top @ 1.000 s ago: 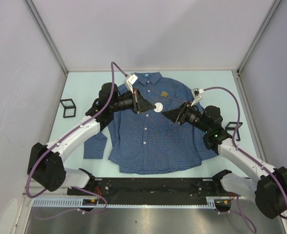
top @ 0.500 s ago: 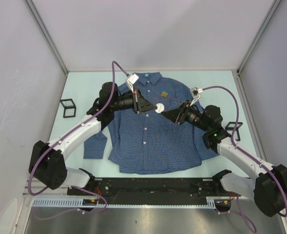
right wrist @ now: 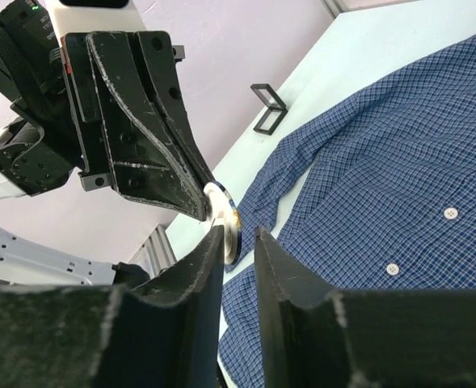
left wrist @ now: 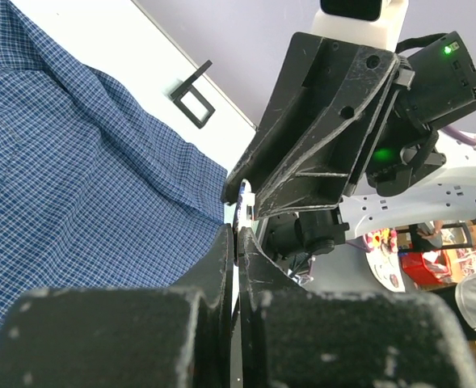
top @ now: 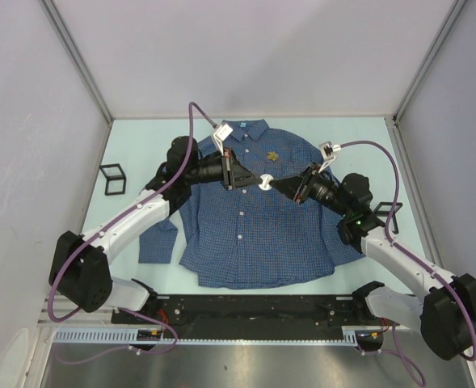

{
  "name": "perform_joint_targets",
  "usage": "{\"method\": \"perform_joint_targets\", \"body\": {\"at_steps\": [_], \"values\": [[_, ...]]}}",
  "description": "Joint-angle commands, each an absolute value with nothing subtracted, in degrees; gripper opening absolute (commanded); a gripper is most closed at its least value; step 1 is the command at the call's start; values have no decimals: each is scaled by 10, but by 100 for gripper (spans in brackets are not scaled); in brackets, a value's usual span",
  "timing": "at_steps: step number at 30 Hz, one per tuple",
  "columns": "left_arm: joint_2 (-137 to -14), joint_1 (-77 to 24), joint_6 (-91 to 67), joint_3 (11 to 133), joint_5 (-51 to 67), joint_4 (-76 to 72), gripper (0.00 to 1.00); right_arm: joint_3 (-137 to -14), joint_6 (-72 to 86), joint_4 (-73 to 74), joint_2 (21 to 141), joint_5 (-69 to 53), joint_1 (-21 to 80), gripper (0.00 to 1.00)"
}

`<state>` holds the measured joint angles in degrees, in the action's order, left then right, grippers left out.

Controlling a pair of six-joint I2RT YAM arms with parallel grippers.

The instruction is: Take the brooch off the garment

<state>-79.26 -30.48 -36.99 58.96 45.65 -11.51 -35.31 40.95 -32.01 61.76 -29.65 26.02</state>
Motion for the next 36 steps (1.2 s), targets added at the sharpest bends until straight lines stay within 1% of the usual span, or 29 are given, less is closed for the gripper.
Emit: {"method": "perform_joint_targets", "body": {"at_steps": [1,5,7,8,9,12,13,15,16,17,20,21,23,24,27,30,31,33,36], "values": [[-795,-308,-380,615,475,-144,0,-376,410,-348,610,-315,260,24],[-794,-308,-382,615,478,-149,0,-376,411,-348,612,-322,262,16],[-795,-308,-383,617,483,-148,0,-376,408,-342,608,-321,263,4],[-794,-308,-382,617,482,-146,0,-376,406,-338,606,-318,263,0],[-795,-308,-382,620,481,-142,0,-376,402,-331,604,-313,263,0],[-792,-307,-374,628,475,-115,24,-376,382,-288,587,-285,265,0],[-787,-307,-366,631,466,-106,42,-376,374,-247,581,-273,263,0],[-780,-306,-349,646,446,-59,57,-377,360,-203,553,-239,261,0],[-777,-304,-329,652,427,-41,66,-376,347,-154,540,-225,258,0],[-770,-305,-318,668,418,-5,69,-377,339,-125,518,-210,255,0],[-760,-301,-287,687,395,72,73,-381,319,-5,470,-153,227,0],[-757,-299,-284,687,391,82,74,-386,313,83,464,-101,220,0],[-751,-297,-271,684,384,98,76,-403,297,174,461,-18,200,0],[-744,-297,-265,681,382,100,76,-425,294,261,471,84,196,0],[-736,-298,-260,669,389,95,77,-467,329,390,513,237,173,0],[-730,-298,-257,661,399,97,77,-501,392,482,546,348,146,0],[-729,-298,-258,658,402,93,77,-523,410,502,568,368,136,0],[-728,-298,-266,645,410,84,77,-541,435,541,598,401,100,0],[-733,-298,-278,639,423,75,77,-557,424,548,651,417,51,0]]}}
